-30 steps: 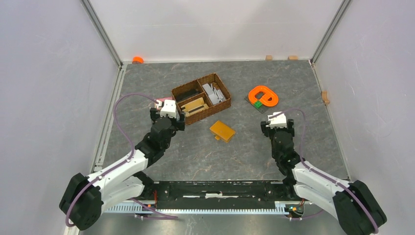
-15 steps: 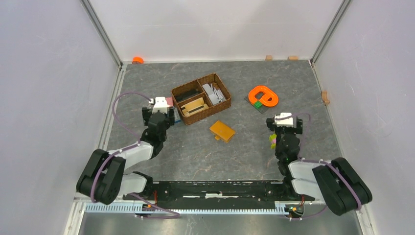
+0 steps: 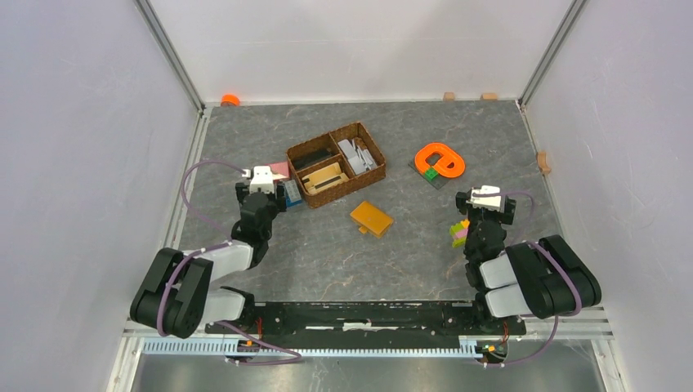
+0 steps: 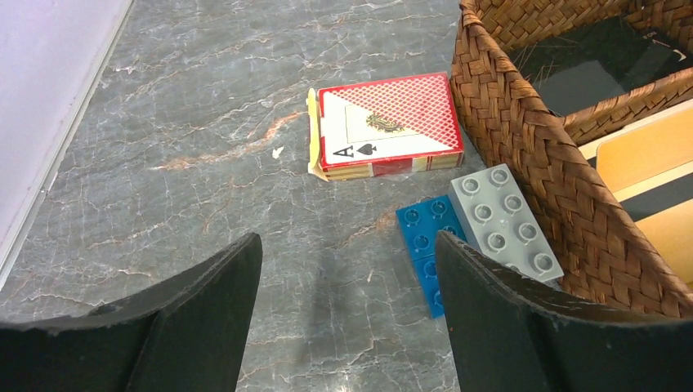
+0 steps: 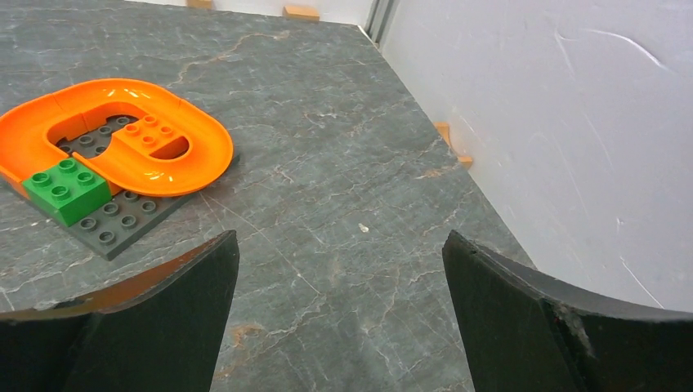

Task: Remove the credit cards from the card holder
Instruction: Reset both arms

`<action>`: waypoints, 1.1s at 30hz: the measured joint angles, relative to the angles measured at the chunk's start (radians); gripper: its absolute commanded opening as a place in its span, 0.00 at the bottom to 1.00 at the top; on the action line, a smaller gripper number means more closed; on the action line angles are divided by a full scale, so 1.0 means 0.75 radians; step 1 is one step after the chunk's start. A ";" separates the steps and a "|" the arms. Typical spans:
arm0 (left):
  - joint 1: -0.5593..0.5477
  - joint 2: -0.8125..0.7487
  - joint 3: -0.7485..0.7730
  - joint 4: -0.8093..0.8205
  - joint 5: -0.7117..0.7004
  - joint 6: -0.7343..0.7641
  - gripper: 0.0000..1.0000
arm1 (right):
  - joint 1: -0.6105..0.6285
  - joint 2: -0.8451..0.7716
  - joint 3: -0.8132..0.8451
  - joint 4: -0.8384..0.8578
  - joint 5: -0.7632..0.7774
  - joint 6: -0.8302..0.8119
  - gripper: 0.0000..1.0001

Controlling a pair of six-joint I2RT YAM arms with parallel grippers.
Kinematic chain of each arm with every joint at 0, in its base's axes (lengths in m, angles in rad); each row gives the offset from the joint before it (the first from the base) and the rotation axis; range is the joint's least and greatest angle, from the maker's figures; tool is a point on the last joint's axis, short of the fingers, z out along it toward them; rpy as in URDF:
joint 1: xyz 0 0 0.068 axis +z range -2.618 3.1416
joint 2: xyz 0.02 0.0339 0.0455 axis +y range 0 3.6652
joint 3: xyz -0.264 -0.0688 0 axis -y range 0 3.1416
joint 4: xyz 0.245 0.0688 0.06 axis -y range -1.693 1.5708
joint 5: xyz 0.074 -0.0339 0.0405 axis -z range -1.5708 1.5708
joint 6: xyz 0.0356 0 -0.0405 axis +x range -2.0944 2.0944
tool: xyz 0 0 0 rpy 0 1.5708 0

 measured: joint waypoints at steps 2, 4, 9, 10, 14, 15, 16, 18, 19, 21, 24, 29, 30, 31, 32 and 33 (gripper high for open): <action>0.001 -0.019 -0.030 0.034 0.000 0.001 0.83 | -0.009 0.001 0.000 -0.003 -0.017 0.012 0.98; 0.003 -0.014 -0.032 0.059 -0.001 0.002 0.83 | -0.018 0.000 0.000 -0.002 -0.025 0.018 0.98; 0.033 -0.009 -0.032 0.114 0.006 0.004 0.85 | -0.023 0.000 0.000 -0.001 -0.038 0.023 0.98; 0.041 -0.008 -0.032 0.120 0.014 0.004 0.84 | -0.023 0.000 0.000 -0.001 -0.040 0.024 0.98; 0.116 0.036 -0.048 0.225 0.094 0.008 0.92 | -0.023 0.000 0.000 -0.002 -0.045 0.028 0.98; 0.132 0.075 -0.067 0.305 0.107 0.009 0.95 | -0.023 0.000 0.000 -0.001 -0.045 0.028 0.98; 0.148 0.134 -0.090 0.389 0.127 0.010 0.98 | -0.023 0.000 0.000 -0.001 -0.045 0.028 0.98; 0.171 0.232 -0.103 0.413 0.153 0.009 1.00 | -0.023 0.000 0.000 -0.001 -0.045 0.030 0.98; 0.178 0.245 -0.103 0.395 0.165 0.009 1.00 | -0.023 0.000 0.000 -0.001 -0.045 0.030 0.98; 0.190 0.247 -0.101 0.404 0.175 0.009 1.00 | -0.023 0.000 0.000 -0.002 -0.045 0.031 0.98; 0.195 0.245 -0.094 0.424 0.171 0.007 1.00 | -0.023 0.000 0.000 -0.002 -0.046 0.031 0.98; 0.197 0.245 -0.089 0.428 0.169 0.007 1.00 | -0.023 0.000 0.000 -0.002 -0.046 0.032 0.98; 0.198 0.245 -0.089 0.429 0.169 0.007 1.00 | -0.023 0.000 0.000 -0.002 -0.046 0.032 0.98; 0.198 0.245 -0.089 0.429 0.168 0.007 1.00 | -0.023 0.000 0.000 -0.002 -0.045 0.032 0.98; 0.198 0.245 -0.089 0.430 0.168 0.007 1.00 | -0.023 0.000 0.000 -0.002 -0.046 0.032 0.98; 0.199 0.245 -0.089 0.431 0.168 0.007 1.00 | -0.023 0.000 0.000 -0.002 -0.046 0.032 0.98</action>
